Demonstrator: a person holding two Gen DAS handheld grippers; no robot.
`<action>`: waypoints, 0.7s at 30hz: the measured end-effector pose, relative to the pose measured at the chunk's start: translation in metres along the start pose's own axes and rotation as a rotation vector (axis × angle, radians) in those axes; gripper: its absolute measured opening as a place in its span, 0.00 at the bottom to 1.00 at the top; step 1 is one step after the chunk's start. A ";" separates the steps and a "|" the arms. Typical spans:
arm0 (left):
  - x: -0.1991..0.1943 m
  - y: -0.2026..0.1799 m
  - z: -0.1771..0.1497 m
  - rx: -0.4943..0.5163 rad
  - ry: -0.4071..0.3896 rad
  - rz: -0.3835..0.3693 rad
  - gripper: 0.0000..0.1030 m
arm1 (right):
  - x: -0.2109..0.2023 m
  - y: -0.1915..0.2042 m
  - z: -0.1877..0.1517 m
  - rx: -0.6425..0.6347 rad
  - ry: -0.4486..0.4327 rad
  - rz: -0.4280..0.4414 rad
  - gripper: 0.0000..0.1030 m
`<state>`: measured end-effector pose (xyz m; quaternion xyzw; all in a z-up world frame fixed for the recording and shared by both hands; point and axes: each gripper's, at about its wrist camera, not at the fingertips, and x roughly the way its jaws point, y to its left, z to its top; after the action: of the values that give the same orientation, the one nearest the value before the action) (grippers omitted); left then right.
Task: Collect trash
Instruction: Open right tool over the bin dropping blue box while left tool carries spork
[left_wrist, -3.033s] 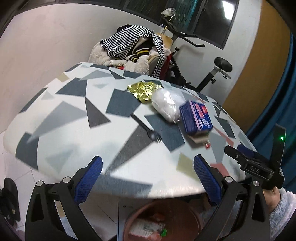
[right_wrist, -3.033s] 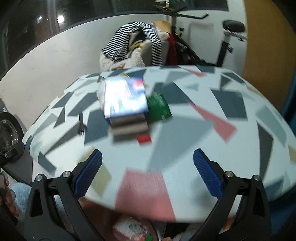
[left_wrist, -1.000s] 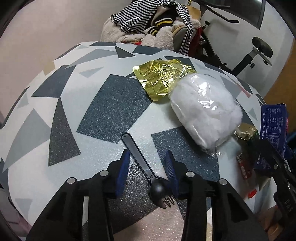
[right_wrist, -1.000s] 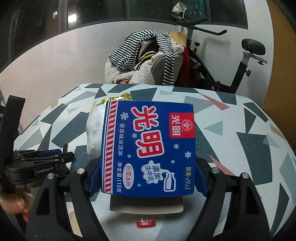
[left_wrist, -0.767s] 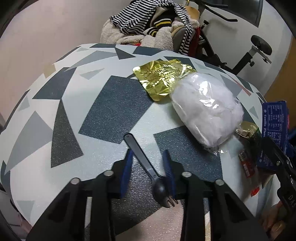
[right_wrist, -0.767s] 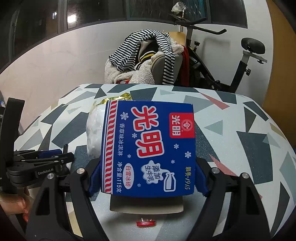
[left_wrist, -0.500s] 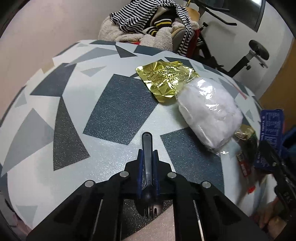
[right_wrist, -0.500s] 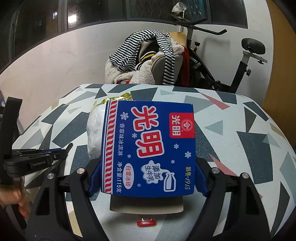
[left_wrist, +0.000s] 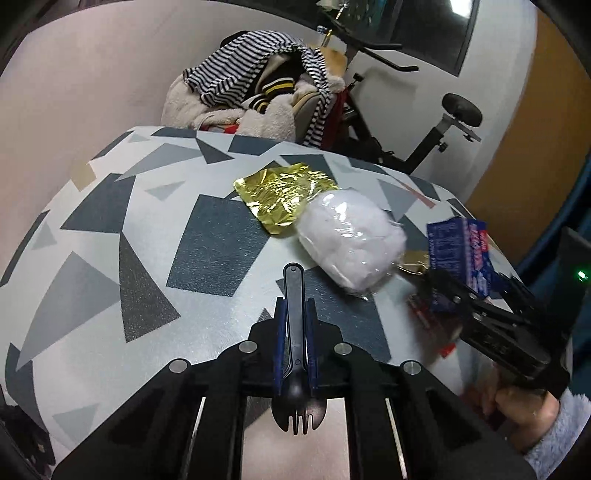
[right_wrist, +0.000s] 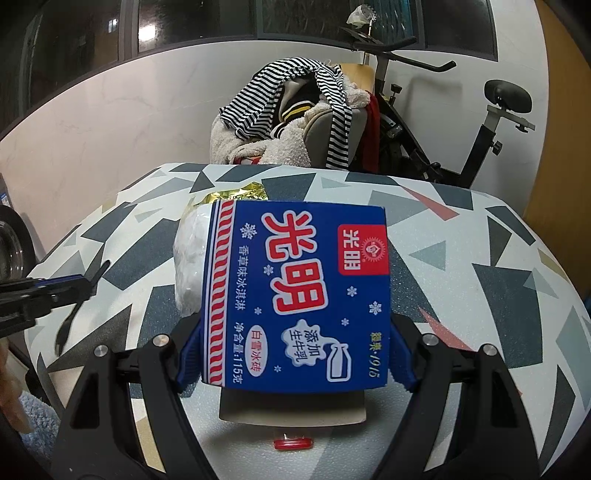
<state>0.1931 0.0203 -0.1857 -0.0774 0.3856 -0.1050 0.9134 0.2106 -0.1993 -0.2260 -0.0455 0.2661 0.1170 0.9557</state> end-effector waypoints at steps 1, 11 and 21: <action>-0.003 -0.001 -0.001 0.004 -0.002 -0.004 0.10 | 0.000 0.001 0.000 -0.011 0.003 -0.008 0.76; -0.059 -0.011 -0.016 0.035 -0.049 -0.058 0.10 | -0.029 0.026 0.000 -0.098 0.005 -0.005 0.76; -0.109 -0.029 -0.053 0.084 -0.079 -0.109 0.10 | -0.088 0.046 -0.039 -0.082 -0.010 0.017 0.76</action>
<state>0.0769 0.0162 -0.1402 -0.0639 0.3396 -0.1674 0.9233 0.1066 -0.1778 -0.2152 -0.0817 0.2568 0.1362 0.9533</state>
